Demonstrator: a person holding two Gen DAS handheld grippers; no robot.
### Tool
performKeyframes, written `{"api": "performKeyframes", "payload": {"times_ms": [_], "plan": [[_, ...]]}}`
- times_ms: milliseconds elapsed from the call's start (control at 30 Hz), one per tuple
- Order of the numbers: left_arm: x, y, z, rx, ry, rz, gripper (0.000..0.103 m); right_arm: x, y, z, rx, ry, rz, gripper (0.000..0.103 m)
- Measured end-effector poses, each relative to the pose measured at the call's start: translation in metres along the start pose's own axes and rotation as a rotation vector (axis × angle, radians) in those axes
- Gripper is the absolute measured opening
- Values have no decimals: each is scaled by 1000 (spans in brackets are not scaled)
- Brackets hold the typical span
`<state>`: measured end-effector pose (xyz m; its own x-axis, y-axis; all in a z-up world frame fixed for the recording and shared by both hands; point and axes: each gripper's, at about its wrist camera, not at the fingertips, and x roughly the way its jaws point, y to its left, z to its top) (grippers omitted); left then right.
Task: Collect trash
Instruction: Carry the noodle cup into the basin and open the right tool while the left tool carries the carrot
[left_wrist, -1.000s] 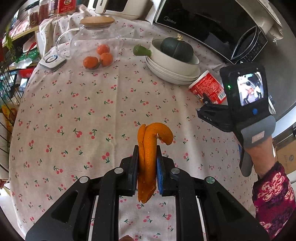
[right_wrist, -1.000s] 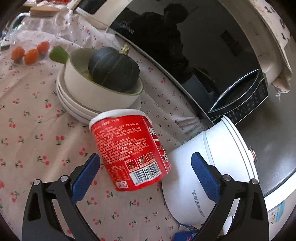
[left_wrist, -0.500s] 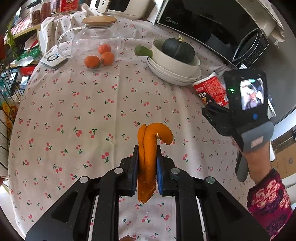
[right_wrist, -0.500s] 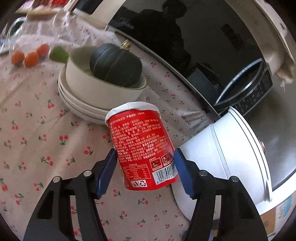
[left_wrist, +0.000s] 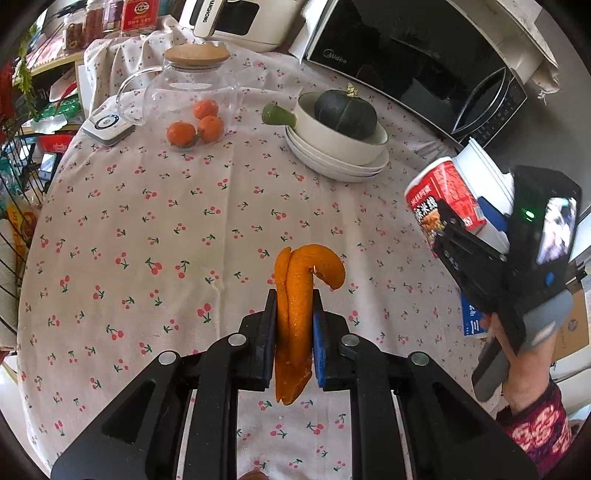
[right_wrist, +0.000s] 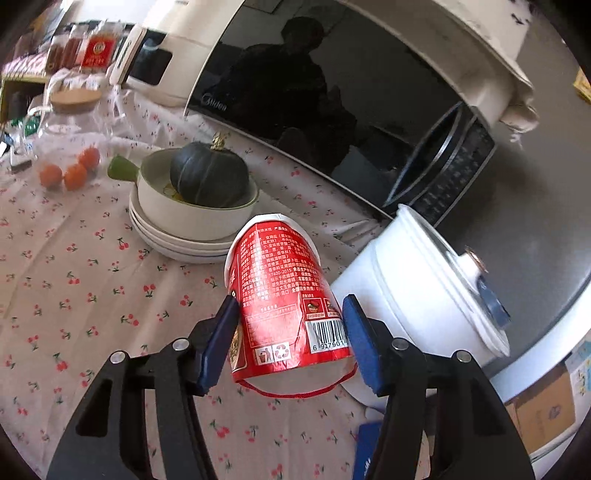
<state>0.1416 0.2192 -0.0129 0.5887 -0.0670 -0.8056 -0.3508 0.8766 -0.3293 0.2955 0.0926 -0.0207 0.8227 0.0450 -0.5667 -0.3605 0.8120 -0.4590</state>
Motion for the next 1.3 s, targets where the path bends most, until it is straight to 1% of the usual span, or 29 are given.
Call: {"api": "performKeyframes", "payload": {"times_ms": [233,367,500,700,867,1000,1133,1300], "plan": [[-7,-11,-5,18,-10,-25,16,-42,-22,-18,69,-23,-3,58],[-11,-20,-9,33,-17,-40,16,-66,-33,-31,97,-40,-18,58],[-14,-29,-15,54,-17,-58,16,-93,-44,-48,123,-55,-32,58],[-23,-52,-29,110,-25,-100,16,-134,-62,-80,162,-67,-51,58],[-30,-75,-45,179,-28,-137,16,-169,-80,-115,222,-59,-77,58],[-35,-92,-60,237,-23,-164,16,-198,-92,-151,262,-42,-94,58],[-35,-107,-74,284,-11,-184,16,-219,-101,-189,297,-3,-102,58],[-35,-126,-92,339,14,-223,16,-236,-106,-229,323,58,-92,59]]}}
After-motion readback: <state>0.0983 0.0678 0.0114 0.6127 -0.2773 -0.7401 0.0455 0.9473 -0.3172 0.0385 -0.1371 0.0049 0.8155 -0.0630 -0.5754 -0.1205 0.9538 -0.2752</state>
